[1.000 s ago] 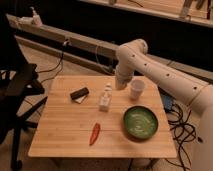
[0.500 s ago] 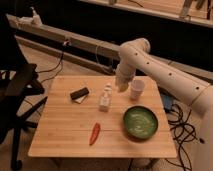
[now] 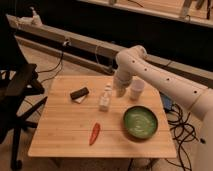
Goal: Move the arm in a circular motion
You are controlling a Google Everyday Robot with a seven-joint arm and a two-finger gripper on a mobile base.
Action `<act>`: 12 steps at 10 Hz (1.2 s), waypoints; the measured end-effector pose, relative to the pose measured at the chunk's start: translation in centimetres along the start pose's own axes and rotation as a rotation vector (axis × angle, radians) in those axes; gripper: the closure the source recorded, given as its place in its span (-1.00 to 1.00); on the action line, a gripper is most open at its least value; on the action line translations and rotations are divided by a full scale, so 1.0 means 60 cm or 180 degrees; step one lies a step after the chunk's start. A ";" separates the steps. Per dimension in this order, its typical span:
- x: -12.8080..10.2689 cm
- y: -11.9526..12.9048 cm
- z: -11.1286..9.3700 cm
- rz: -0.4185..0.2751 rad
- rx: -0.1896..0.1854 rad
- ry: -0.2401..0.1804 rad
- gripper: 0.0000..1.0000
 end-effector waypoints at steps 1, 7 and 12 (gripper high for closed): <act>-0.003 0.014 -0.025 -0.0009 -0.0012 -0.0004 0.23; -0.012 0.068 -0.040 0.0204 -0.0183 -0.0172 1.00; 0.056 0.227 -0.026 0.0912 -0.0369 -0.0082 1.00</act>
